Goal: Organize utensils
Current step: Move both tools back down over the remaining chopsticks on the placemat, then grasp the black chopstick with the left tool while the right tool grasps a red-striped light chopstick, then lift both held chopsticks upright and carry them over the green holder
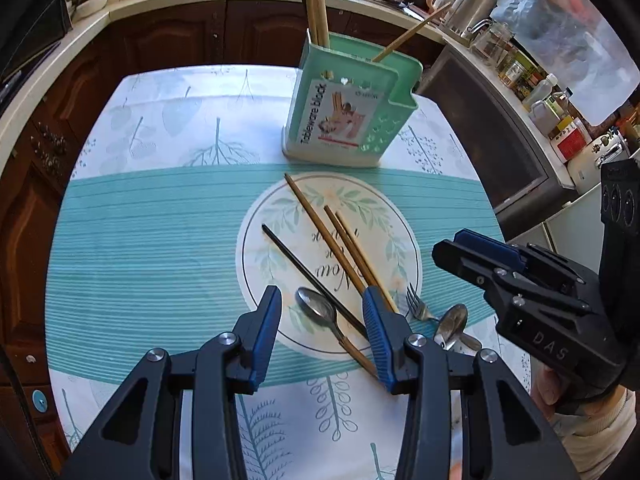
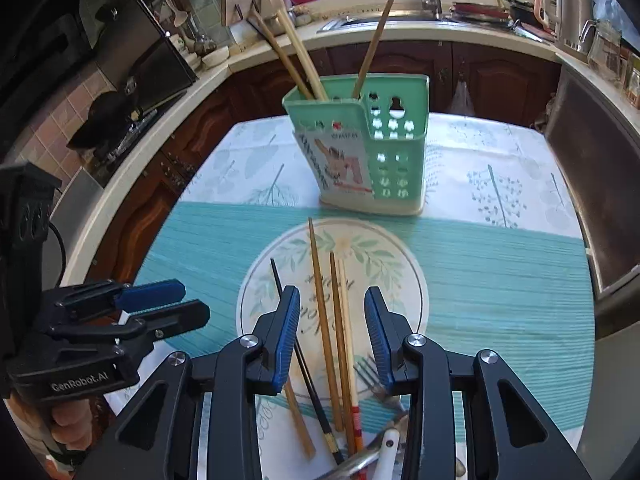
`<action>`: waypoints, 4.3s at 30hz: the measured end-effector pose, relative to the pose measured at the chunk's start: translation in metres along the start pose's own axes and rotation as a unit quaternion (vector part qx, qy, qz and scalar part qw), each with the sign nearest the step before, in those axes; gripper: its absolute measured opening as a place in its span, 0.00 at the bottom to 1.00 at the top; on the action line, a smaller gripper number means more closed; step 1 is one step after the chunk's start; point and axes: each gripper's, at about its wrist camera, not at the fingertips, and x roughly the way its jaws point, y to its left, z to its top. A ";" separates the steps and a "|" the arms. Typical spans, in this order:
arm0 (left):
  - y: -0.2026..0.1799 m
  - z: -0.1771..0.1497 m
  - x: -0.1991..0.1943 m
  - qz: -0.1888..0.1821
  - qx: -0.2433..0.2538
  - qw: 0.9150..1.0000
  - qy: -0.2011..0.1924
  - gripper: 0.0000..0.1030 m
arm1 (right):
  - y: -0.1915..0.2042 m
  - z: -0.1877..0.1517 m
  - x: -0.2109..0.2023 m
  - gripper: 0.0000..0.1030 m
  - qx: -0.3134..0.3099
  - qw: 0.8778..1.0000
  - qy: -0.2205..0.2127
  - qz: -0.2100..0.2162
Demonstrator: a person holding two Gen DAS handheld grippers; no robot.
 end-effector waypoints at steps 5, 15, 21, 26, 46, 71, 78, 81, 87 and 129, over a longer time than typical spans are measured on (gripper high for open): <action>0.009 0.000 0.018 0.014 -0.020 0.999 0.032 0.29 | 0.004 -0.003 0.018 0.31 -0.004 1.000 0.026 0.001; 0.024 0.005 0.059 0.032 -0.053 0.995 0.077 0.29 | -0.005 0.002 0.060 0.22 0.019 0.996 0.085 0.001; 0.034 0.031 0.083 0.024 -0.092 0.991 0.097 0.18 | -0.017 0.015 0.087 0.14 0.046 0.992 0.117 0.015; 0.042 0.046 0.111 0.030 -0.137 0.981 0.131 0.09 | -0.018 0.025 0.097 0.13 0.055 0.991 0.122 0.027; -0.026 0.063 0.155 0.096 -0.086 0.977 0.170 0.14 | -0.036 0.024 0.093 0.14 0.057 0.991 0.119 0.029; -0.021 0.036 0.144 0.084 0.064 0.972 0.211 0.05 | -0.031 0.025 0.132 0.13 0.019 0.982 0.186 0.004; -0.003 0.025 0.130 0.074 0.049 0.972 0.217 0.18 | -0.016 0.028 0.140 0.13 -0.033 0.981 0.191 -0.023; -0.008 0.022 0.130 0.064 0.049 0.972 0.221 0.34 | -0.009 0.027 0.140 0.11 -0.064 0.977 0.197 -0.043; -0.014 0.009 0.124 0.076 0.062 0.973 0.211 0.37 | -0.015 0.022 0.138 0.07 -0.071 0.972 0.217 -0.049; -0.048 0.004 -0.048 0.048 0.052 0.986 -0.149 0.02 | -0.001 0.015 -0.058 0.04 -0.006 0.984 -0.167 0.067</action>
